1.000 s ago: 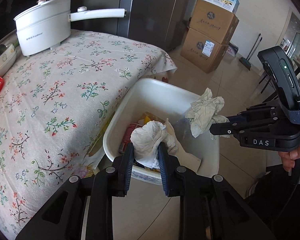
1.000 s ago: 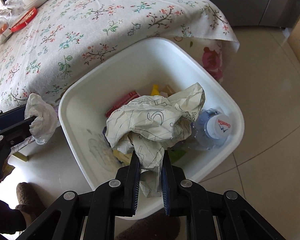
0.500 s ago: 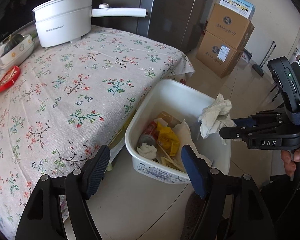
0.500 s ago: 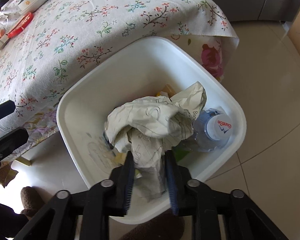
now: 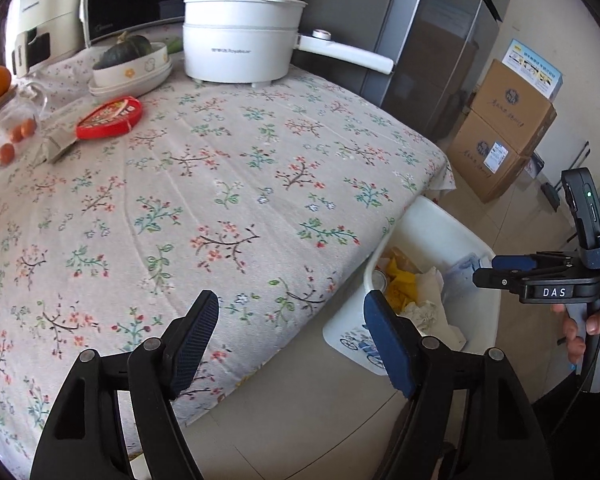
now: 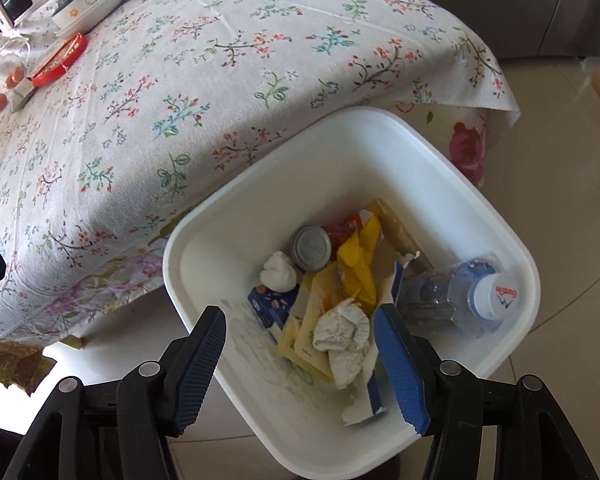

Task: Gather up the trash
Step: 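Grasp the red lid with the right tool while the left tool grasps the snack packet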

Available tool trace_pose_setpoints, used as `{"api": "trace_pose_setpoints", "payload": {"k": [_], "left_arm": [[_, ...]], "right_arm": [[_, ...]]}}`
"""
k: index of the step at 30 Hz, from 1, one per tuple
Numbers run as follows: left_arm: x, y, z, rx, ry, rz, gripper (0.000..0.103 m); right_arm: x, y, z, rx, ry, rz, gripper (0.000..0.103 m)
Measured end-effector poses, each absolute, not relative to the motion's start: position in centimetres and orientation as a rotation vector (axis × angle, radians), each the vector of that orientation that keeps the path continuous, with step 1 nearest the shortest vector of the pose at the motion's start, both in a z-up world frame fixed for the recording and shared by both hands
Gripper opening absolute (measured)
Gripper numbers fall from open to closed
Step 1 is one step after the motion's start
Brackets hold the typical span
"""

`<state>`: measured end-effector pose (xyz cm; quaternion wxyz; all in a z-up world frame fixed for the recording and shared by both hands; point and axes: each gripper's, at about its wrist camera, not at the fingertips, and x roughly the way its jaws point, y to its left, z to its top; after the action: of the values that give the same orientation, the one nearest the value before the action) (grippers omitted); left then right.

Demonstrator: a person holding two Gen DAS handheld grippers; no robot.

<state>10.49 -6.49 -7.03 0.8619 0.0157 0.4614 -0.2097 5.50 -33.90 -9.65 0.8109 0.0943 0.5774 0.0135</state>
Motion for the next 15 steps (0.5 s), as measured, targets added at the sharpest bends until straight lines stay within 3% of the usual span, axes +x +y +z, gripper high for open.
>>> {"api": "trace_pose_setpoints", "payload": {"k": [15], "left_arm": [[23.7,9.9,-5.5,-0.009,0.899,-0.048,0.077]], "right_arm": [[16.8,-21.0,-6.0,0.032,1.063,0.174,0.075]]}}
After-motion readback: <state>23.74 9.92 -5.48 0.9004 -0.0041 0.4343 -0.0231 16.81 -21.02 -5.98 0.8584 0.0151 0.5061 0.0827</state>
